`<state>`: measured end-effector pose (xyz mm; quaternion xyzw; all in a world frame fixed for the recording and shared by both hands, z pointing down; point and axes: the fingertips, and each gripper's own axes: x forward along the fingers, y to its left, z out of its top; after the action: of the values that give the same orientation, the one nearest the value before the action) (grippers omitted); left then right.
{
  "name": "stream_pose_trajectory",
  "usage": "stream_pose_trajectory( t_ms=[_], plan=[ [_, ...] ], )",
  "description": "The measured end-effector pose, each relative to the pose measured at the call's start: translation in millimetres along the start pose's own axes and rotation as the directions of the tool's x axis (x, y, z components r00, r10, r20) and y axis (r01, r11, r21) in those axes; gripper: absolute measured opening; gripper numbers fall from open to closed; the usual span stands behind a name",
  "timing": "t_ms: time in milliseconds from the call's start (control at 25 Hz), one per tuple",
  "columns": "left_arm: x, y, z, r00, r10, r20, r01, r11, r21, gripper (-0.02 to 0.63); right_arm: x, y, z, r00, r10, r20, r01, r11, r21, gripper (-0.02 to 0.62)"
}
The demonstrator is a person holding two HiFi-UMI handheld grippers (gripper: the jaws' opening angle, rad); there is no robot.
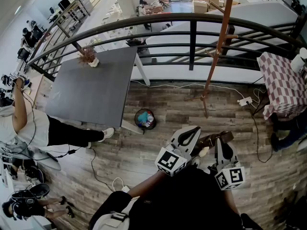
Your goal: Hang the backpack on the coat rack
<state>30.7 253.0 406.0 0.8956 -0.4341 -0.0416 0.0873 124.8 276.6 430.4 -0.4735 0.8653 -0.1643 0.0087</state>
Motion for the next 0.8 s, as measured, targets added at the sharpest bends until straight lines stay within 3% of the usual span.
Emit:
stream_pose_trajectory(
  t_ms=[800],
  plan=[
    [22.1, 14.7, 6.6, 0.998, 0.057, 0.015, -0.057, 0.998, 0.003, 0.008, 29.3, -16.4, 28.7, 0.998, 0.054, 0.045, -0.053, 0.998, -0.019, 0.026]
  ],
)
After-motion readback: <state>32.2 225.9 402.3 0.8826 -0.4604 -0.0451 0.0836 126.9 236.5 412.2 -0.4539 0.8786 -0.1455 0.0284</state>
